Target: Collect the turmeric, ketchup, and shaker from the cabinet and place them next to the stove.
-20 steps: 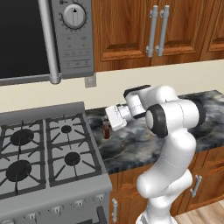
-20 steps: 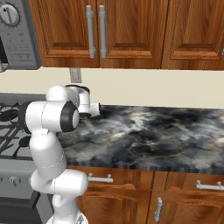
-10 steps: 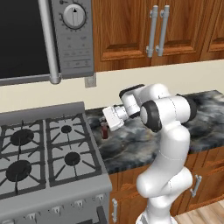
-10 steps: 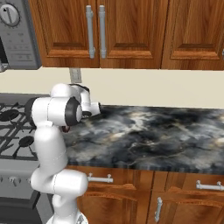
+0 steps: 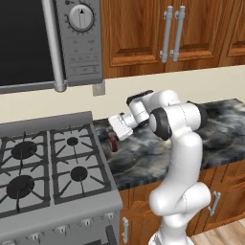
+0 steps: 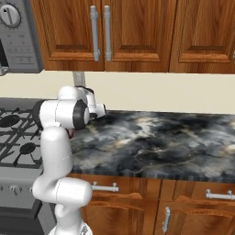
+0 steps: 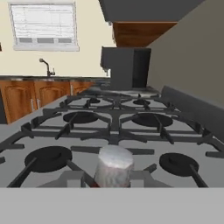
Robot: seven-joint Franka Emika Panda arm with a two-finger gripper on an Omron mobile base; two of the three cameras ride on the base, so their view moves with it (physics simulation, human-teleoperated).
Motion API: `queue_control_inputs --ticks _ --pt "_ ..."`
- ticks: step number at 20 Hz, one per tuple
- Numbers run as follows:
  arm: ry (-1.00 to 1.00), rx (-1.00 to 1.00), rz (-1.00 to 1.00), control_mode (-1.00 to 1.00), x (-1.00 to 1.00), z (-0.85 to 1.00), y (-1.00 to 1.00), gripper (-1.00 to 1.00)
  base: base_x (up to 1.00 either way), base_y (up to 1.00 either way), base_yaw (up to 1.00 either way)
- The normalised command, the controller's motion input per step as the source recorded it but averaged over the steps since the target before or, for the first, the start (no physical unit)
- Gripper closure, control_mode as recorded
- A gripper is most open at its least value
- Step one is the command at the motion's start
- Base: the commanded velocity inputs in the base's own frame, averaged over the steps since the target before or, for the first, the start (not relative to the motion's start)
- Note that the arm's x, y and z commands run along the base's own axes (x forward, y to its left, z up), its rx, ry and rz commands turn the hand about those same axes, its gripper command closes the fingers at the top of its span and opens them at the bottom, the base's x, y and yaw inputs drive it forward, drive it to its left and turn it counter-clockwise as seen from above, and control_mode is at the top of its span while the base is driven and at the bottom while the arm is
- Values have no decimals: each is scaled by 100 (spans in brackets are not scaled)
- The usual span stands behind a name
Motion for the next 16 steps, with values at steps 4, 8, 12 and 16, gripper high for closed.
queue_control_inputs --ticks 4,8,12,16 --pt "-7 -1 10 -100 3 -47 0 100 0 0 0" --pt "-19 -8 8 -100 -9 -61 -2 100 0 0 0" --pt "-18 -4 6 -100 -1 -52 -2 100 0 0 0" --pt "-19 0 3 -100 0 -43 -5 100 0 0 0"
